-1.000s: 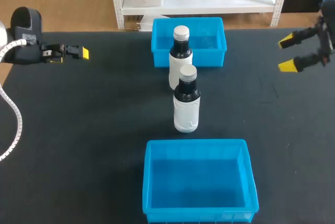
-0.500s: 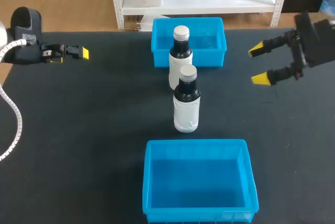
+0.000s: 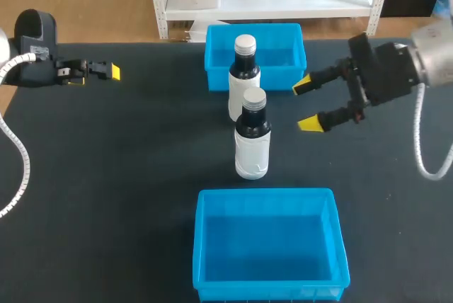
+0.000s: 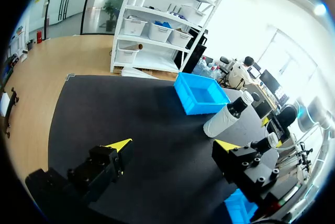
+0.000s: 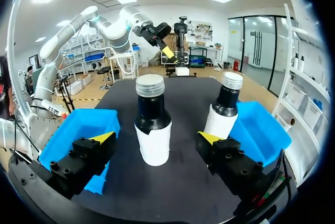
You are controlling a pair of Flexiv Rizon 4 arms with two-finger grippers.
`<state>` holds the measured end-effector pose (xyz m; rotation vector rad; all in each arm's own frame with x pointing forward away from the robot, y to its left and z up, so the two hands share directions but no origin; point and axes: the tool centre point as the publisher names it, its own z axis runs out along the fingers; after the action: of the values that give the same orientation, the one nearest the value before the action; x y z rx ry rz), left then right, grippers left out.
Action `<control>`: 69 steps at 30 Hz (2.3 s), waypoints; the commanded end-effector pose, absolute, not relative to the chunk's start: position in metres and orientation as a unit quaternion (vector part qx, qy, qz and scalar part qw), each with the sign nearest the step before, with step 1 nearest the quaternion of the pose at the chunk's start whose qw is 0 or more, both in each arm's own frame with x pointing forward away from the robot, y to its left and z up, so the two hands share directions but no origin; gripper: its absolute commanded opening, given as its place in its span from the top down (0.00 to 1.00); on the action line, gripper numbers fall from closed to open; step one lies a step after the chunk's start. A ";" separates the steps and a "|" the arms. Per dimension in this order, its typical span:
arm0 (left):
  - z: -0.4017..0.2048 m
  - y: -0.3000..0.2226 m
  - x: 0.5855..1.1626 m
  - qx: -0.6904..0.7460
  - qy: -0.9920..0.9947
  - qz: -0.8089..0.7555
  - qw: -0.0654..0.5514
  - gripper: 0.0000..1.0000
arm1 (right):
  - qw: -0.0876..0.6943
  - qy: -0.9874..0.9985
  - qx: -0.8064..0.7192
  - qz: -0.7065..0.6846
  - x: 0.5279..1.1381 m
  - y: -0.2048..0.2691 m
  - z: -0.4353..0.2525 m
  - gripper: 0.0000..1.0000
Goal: Pick up the bottle, and place it in the far bin if it is heavy, or in the near bin if it is light.
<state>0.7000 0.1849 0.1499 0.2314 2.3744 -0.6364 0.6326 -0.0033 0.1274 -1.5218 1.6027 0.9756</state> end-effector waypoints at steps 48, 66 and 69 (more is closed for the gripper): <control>0.150 0.185 0.700 0.088 0.908 -0.243 0.330 0.00 | 0.308 0.644 -0.591 0.376 0.620 0.082 0.121 0.00; 0.150 0.185 0.700 0.088 0.908 -0.243 0.330 0.00 | 0.307 0.647 -0.588 0.377 0.622 0.082 0.117 0.29; 0.150 0.185 0.700 0.088 0.908 -0.243 0.330 0.00 | 0.307 0.647 -0.587 0.377 0.623 0.081 0.117 0.36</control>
<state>0.7000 0.1849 0.1499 0.2314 2.3744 -0.6364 0.6226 0.0819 0.1170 -1.5533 1.7132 0.9956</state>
